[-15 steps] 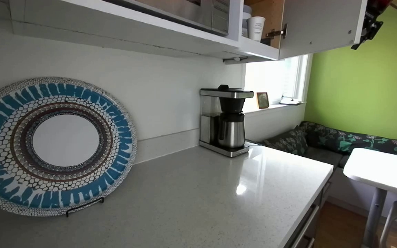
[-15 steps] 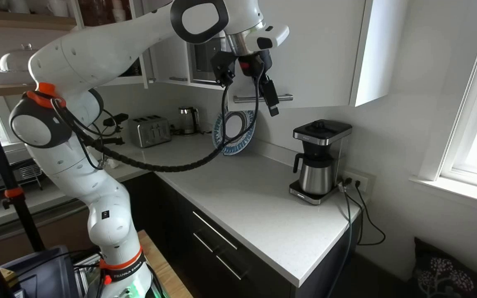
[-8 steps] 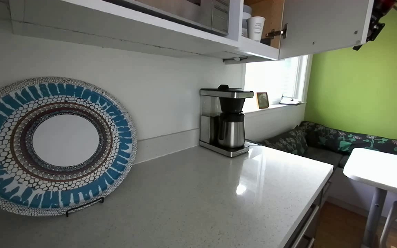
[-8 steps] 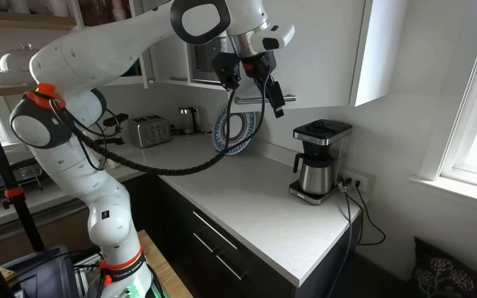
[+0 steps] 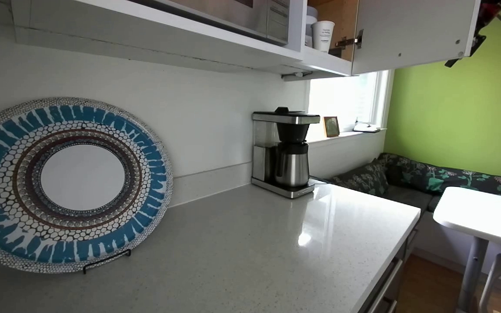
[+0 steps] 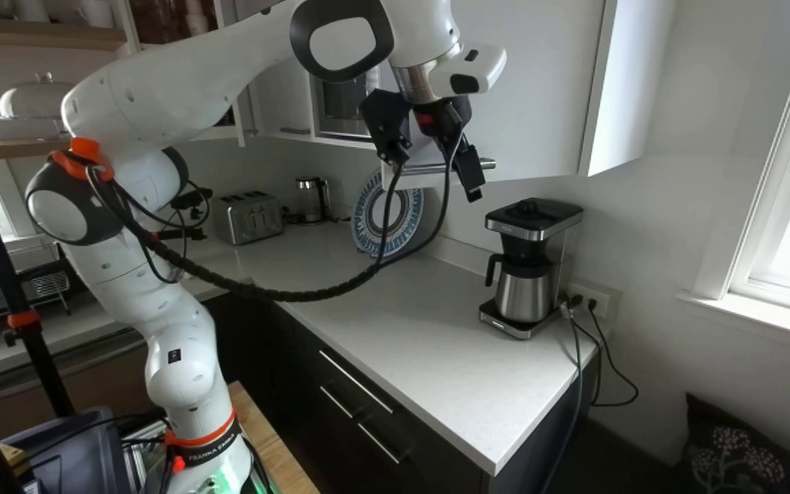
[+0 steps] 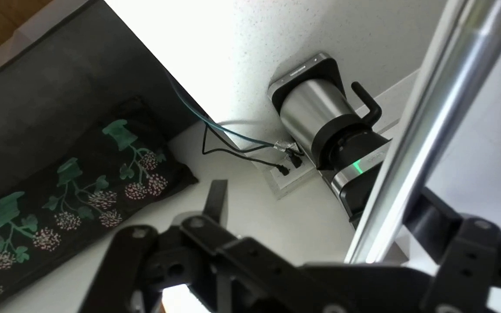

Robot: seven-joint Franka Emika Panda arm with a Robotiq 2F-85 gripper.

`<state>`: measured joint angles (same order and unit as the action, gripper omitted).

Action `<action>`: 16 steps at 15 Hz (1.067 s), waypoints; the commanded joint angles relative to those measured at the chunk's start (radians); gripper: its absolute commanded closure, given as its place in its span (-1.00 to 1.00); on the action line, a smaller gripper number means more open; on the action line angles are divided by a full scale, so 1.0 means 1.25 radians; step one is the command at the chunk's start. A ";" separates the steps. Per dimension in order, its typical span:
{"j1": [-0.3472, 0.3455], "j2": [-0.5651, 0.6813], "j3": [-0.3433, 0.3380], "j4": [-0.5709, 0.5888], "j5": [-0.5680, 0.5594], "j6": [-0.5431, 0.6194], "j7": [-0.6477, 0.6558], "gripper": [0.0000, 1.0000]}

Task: Open the far right top cabinet door, pick up the paper cup from the bottom shelf of the open cabinet and put it on the kitchen counter

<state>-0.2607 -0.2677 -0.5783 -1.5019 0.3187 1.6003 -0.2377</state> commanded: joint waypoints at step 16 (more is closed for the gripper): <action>-0.063 0.127 -0.027 0.149 0.156 0.000 -0.013 -1.00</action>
<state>-0.3085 -0.1205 -0.6099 -1.3882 0.5622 1.6815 -0.2188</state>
